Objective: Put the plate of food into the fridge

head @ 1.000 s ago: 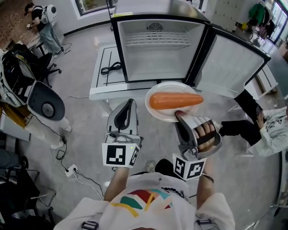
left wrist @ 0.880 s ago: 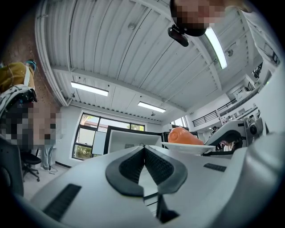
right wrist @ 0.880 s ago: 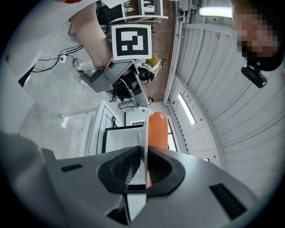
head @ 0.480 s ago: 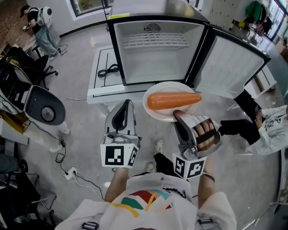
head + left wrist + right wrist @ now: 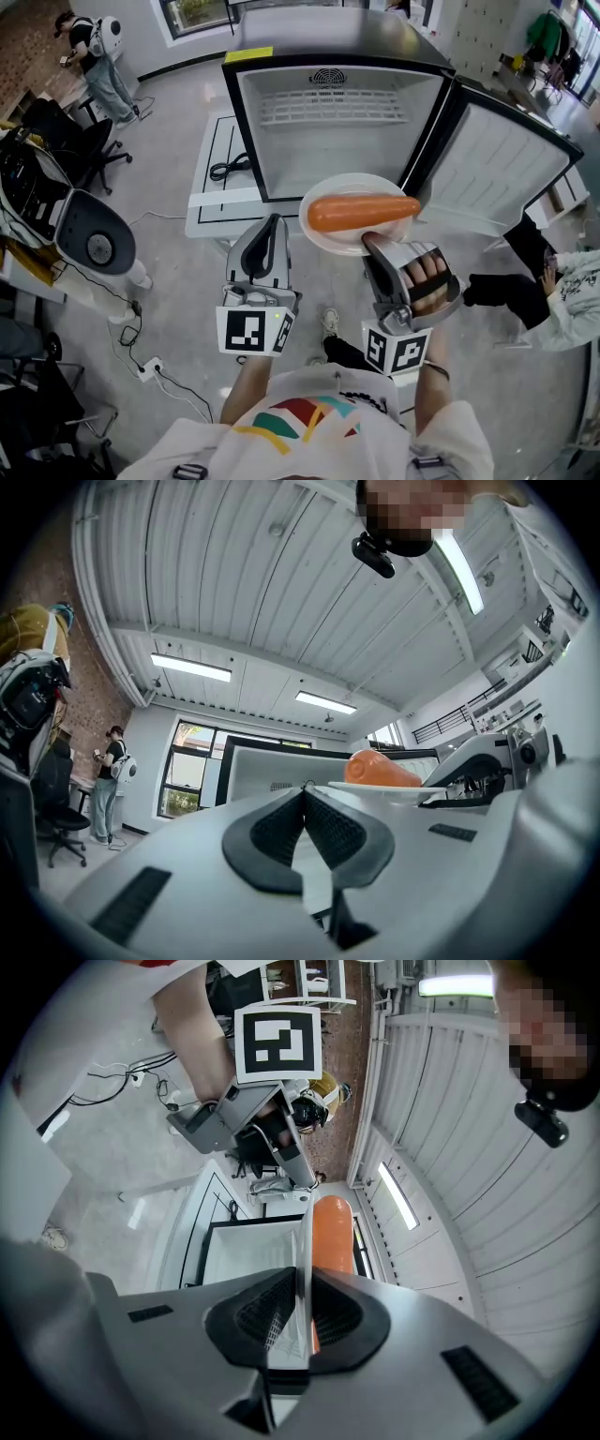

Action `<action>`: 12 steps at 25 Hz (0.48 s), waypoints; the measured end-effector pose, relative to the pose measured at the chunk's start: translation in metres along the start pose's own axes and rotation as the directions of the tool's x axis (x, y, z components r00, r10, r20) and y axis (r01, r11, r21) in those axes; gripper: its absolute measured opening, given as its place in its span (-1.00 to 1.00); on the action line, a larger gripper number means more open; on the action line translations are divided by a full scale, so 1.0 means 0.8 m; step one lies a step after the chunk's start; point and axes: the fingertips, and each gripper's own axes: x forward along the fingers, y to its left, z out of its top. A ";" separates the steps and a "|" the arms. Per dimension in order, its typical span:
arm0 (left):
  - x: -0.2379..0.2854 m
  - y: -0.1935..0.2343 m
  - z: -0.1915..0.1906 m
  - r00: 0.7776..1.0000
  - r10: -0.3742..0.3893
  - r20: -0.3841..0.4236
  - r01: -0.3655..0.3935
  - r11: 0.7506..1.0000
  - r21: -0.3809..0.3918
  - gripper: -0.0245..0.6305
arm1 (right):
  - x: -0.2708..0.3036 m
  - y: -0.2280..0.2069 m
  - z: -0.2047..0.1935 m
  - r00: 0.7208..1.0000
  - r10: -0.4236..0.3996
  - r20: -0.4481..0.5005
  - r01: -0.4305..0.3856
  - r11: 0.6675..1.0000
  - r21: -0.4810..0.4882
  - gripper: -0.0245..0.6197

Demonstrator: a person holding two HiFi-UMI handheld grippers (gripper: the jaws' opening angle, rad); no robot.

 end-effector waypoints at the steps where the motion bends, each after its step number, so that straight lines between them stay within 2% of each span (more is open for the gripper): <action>1: 0.009 0.003 -0.002 1.000 0.004 0.001 -0.004 1.000 0.001 -0.90 | 0.008 -0.001 -0.005 1.000 -0.002 0.004 0.002 1.000 0.000 -0.81; 12: 0.110 0.026 -0.024 0.998 0.057 -0.005 -0.057 0.998 0.015 -0.90 | 0.099 -0.013 -0.067 0.999 0.015 0.052 -0.015 1.000 0.009 -0.80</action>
